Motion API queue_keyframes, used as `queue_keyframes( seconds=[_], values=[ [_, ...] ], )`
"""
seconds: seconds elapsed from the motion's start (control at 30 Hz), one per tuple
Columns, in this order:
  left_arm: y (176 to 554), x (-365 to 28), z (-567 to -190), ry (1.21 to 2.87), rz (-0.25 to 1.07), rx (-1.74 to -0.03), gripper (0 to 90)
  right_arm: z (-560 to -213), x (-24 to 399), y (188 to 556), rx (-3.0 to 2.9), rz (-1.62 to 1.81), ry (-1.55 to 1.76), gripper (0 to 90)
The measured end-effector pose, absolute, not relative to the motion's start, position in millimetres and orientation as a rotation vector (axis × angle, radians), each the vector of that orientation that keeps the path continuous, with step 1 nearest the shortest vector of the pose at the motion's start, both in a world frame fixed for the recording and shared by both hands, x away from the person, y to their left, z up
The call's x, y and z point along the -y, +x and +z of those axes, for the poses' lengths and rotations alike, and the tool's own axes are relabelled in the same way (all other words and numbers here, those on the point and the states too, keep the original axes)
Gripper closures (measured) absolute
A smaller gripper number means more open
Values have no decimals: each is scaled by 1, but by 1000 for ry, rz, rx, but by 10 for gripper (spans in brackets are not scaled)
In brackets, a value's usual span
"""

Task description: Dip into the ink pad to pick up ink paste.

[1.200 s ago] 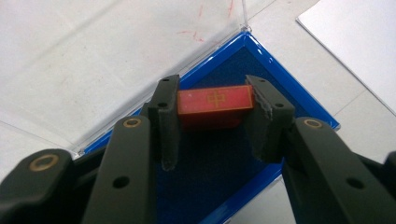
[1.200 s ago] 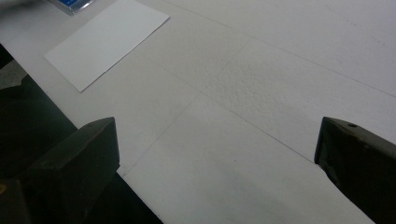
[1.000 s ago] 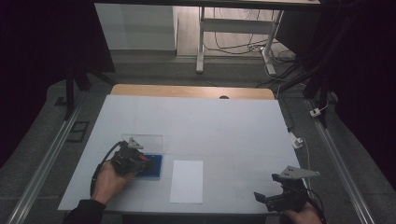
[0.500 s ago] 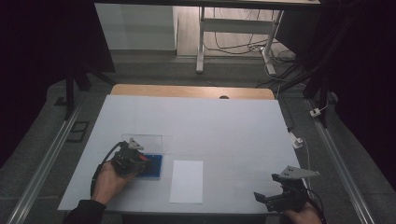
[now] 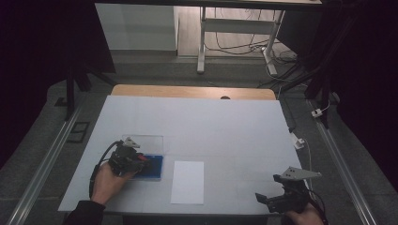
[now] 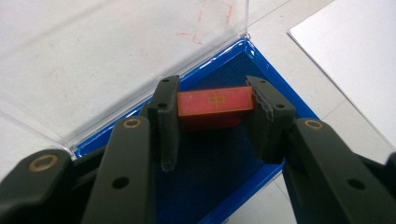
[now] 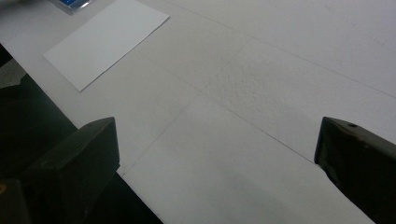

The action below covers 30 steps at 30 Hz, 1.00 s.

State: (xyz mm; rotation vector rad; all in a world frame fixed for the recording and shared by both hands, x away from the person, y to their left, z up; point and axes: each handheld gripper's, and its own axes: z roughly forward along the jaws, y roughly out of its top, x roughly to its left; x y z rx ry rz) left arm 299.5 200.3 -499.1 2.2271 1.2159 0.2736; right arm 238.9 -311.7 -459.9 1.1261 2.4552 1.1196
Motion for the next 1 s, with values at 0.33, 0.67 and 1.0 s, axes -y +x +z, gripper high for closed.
queue_keyframes(
  seconds=[0.33, 0.67, 1.0],
  values=[
    [294, -205, -492, 2183, 296, -1208, 582, -460, 312, 239, -2454, 1121, 1130, 1],
    [286, -208, -483, 2145, 301, -1192, 582, -460, 312, 239, -2456, 1122, 1127, 1],
    [279, -205, -477, 2140, 294, -1163, 581, -460, 312, 238, -2456, 1119, 1125, 1]
  ],
)
